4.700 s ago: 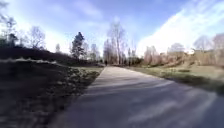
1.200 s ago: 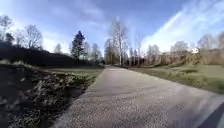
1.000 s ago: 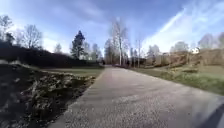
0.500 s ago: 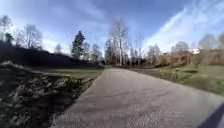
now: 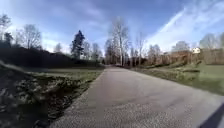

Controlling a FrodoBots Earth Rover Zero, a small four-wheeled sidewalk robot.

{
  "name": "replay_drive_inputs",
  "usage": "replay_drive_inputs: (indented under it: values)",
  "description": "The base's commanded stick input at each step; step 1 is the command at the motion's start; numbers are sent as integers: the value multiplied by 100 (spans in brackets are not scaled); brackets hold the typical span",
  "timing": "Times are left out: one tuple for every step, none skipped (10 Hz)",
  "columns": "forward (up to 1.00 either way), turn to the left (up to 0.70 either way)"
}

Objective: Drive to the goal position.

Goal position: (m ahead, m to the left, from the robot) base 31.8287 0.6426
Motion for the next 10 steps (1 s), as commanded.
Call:
replay_drive_inputs:
  values:
    - [100,0]
    - [100,0]
    - [100,0]
    - [100,0]
    - [100,0]
    - [100,0]
    - [100,0]
    - [100,0]
    - [100,0]
    - [100,0]
